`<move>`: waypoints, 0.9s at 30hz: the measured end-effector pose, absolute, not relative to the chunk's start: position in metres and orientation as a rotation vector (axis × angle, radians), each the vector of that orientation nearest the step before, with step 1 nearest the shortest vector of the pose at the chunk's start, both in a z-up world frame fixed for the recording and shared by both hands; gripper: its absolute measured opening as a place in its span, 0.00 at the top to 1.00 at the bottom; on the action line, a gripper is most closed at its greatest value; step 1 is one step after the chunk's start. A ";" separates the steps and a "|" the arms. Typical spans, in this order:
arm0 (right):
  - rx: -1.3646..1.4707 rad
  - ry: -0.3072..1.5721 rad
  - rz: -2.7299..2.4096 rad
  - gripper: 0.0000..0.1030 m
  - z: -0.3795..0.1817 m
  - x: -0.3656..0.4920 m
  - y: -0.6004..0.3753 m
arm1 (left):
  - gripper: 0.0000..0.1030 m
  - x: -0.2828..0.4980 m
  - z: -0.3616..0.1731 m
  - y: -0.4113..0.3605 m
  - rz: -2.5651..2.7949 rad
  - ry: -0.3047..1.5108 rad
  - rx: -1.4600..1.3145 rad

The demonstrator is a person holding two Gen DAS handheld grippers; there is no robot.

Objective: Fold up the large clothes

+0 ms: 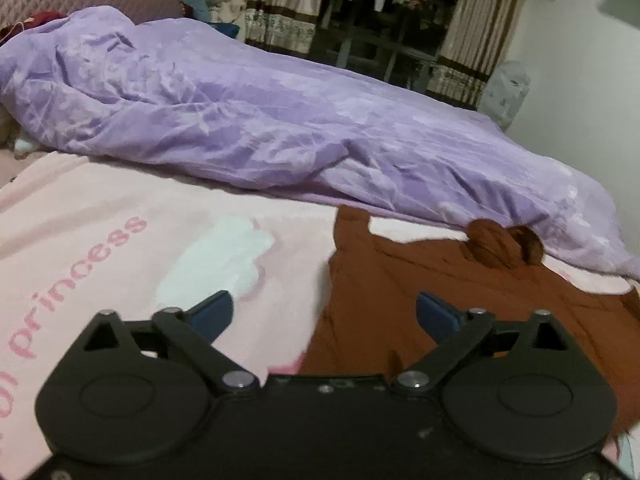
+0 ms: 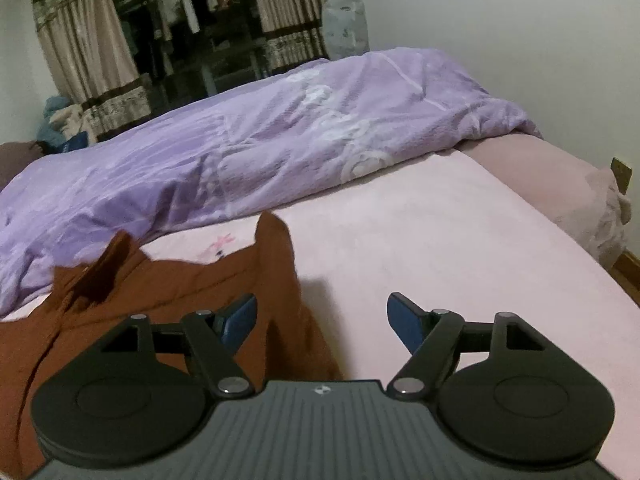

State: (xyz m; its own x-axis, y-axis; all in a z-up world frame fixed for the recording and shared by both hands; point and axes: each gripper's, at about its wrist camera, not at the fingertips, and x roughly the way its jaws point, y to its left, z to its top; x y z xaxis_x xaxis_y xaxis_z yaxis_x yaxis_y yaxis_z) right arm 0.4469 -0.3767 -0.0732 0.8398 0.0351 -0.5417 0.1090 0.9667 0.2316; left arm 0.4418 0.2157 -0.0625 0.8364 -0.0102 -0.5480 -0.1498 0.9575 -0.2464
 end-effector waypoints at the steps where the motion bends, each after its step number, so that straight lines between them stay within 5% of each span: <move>1: 0.258 0.579 -0.030 0.14 -0.074 0.442 -0.376 | 0.00 0.434 -0.062 0.214 0.062 0.586 -0.285; 12: 0.158 0.711 0.081 0.13 -0.108 0.426 -0.356 | 0.00 0.417 -0.106 0.180 -0.008 0.765 -0.243; 24: 0.275 0.707 0.140 0.00 -0.138 0.450 -0.360 | 0.00 0.457 -0.133 0.180 -0.054 0.814 -0.325; 25: 0.262 0.705 0.165 0.15 -0.136 0.448 -0.355 | 0.00 0.457 -0.132 0.177 -0.057 0.804 -0.303; 26: 0.280 0.705 0.197 0.44 -0.135 0.447 -0.354 | 0.05 0.456 -0.130 0.173 -0.061 0.788 -0.275; 27: 0.301 0.697 0.227 0.61 -0.131 0.445 -0.352 | 0.27 0.453 -0.128 0.169 -0.078 0.772 -0.262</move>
